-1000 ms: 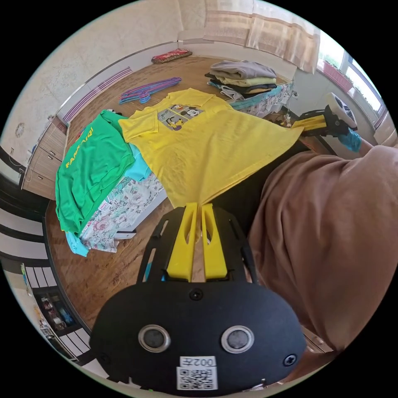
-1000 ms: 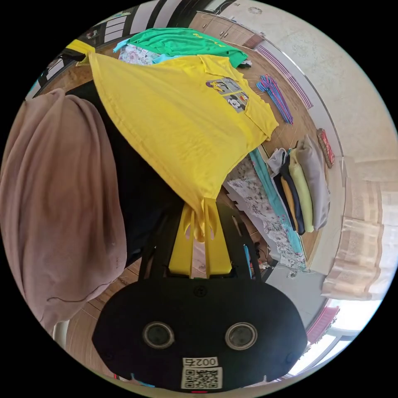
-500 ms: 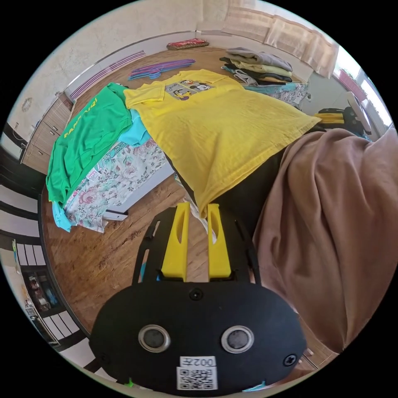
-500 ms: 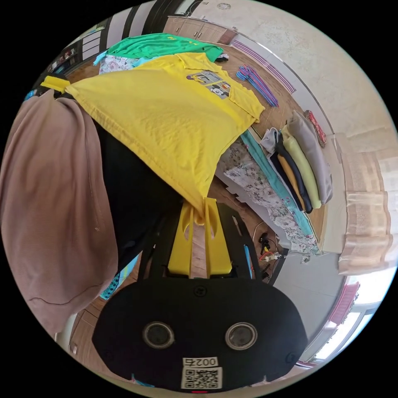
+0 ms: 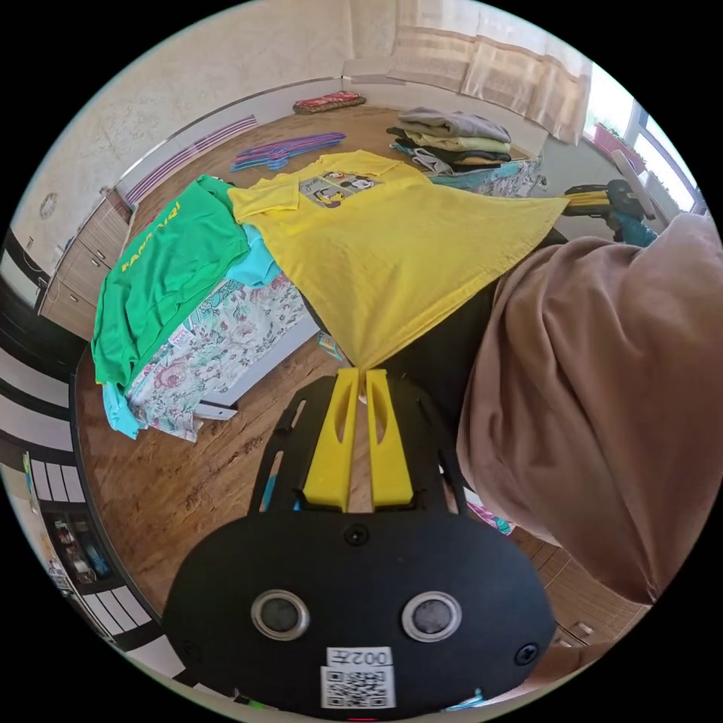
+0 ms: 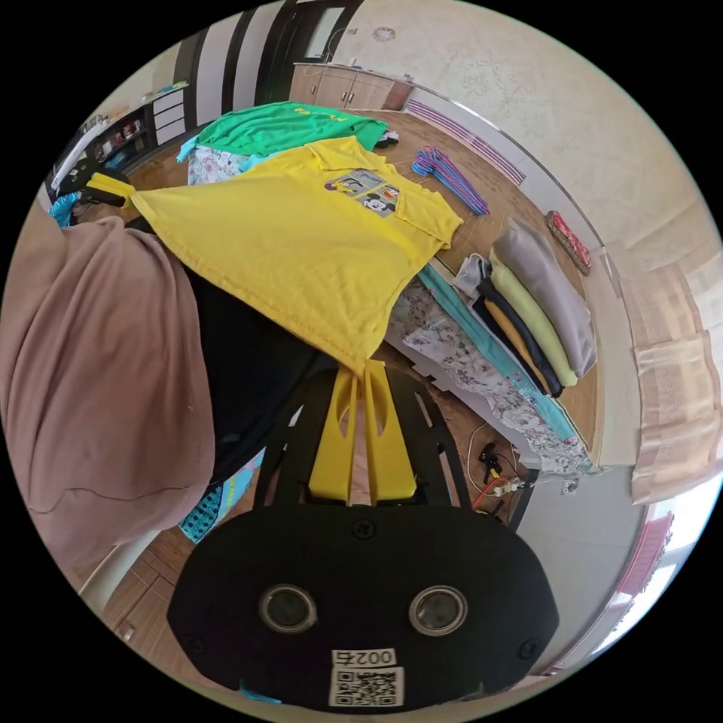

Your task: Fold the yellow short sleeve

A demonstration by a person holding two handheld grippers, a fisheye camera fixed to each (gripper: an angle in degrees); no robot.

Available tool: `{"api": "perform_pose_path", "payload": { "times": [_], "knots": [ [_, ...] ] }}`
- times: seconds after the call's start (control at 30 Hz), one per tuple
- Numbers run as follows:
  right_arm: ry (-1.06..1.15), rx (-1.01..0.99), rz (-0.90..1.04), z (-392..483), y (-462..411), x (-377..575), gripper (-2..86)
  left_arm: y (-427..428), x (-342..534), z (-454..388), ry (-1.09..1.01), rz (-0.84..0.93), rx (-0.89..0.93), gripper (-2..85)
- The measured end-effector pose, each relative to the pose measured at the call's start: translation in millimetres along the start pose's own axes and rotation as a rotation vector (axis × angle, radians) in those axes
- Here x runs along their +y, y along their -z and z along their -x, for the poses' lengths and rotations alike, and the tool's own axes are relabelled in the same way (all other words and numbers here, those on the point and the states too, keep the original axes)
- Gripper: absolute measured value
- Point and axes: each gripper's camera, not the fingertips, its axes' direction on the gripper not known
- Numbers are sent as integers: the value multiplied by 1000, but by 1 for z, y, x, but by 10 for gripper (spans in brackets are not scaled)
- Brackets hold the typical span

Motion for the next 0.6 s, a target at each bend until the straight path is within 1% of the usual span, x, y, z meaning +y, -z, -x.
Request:
{"api": "perform_pose_path", "payload": {
  "times": [0.13, 0.27, 0.47, 0.6],
  "knots": [
    [27, 8, -83, -28, 31, -3, -9, 42, -16, 11, -32, -75, -27, -10],
    [102, 28, -135, -51, 62, -7, -9, 82, -30, 17, -73, -124, -77, -9],
    [176, -4, -146, -85, 96, -16, -9, 126, -50, 20, -131, -161, -92, -9],
    [211, 24, -128, -103, 109, -25, -9, 140, -69, 21, -174, -153, -89, -10]
  ]
}}
